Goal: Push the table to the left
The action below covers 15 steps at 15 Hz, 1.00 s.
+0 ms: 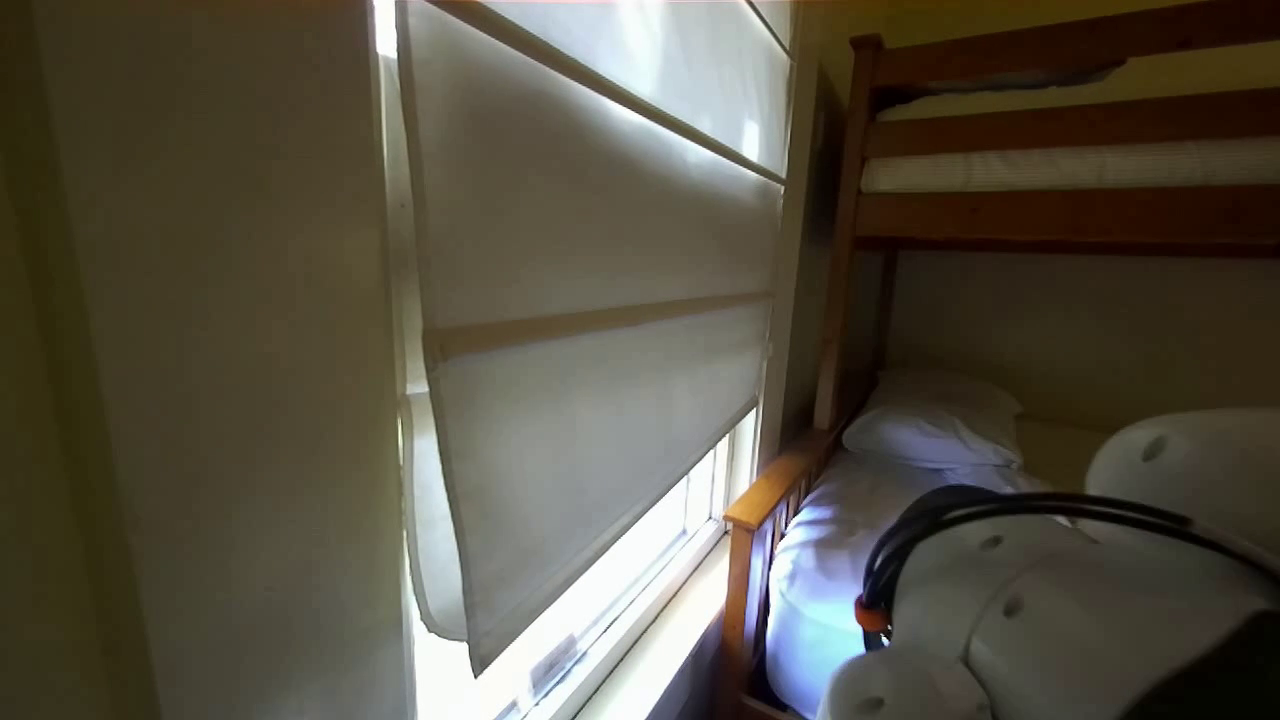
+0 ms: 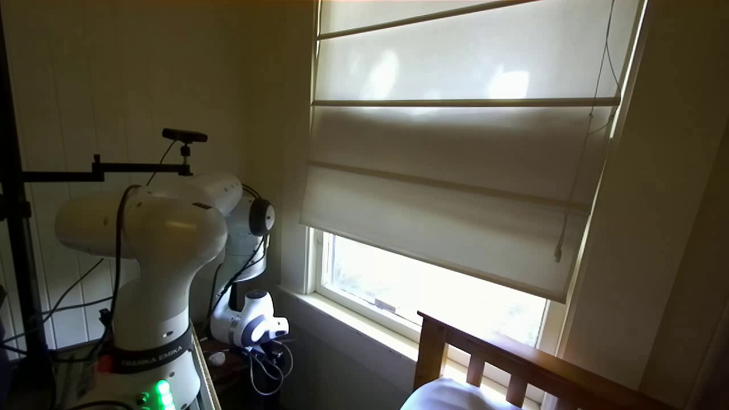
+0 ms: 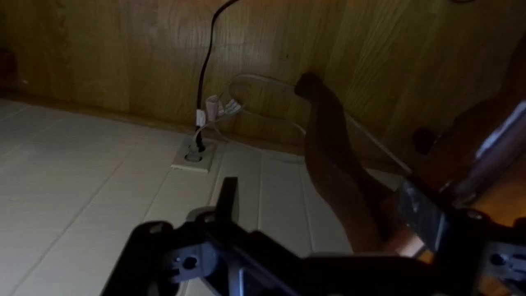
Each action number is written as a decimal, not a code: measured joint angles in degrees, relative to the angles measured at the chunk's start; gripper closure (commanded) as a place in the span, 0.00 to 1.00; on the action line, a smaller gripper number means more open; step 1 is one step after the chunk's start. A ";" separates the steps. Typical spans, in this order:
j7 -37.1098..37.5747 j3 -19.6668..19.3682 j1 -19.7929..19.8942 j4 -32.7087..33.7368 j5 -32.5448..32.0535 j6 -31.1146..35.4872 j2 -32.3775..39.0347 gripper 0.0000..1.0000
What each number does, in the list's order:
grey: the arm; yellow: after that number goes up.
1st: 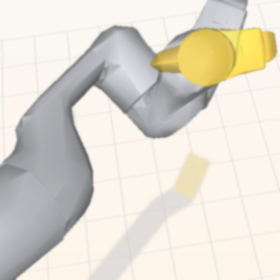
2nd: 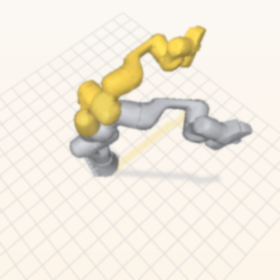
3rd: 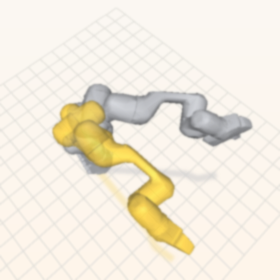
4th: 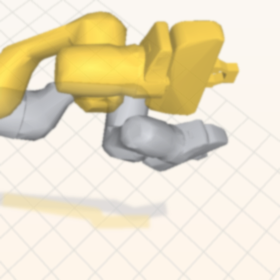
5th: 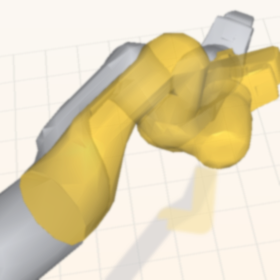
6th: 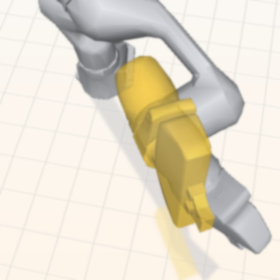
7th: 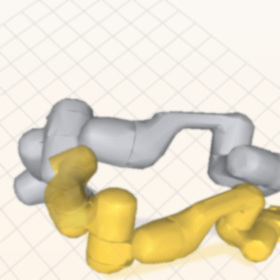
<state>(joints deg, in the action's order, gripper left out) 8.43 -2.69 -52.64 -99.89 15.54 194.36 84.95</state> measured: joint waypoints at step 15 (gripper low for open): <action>13.62 -14.23 -19.28 -2.54 15.74 -5.71 0.12 0.00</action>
<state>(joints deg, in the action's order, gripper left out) 22.05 -16.92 -71.92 -102.43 31.27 188.65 85.07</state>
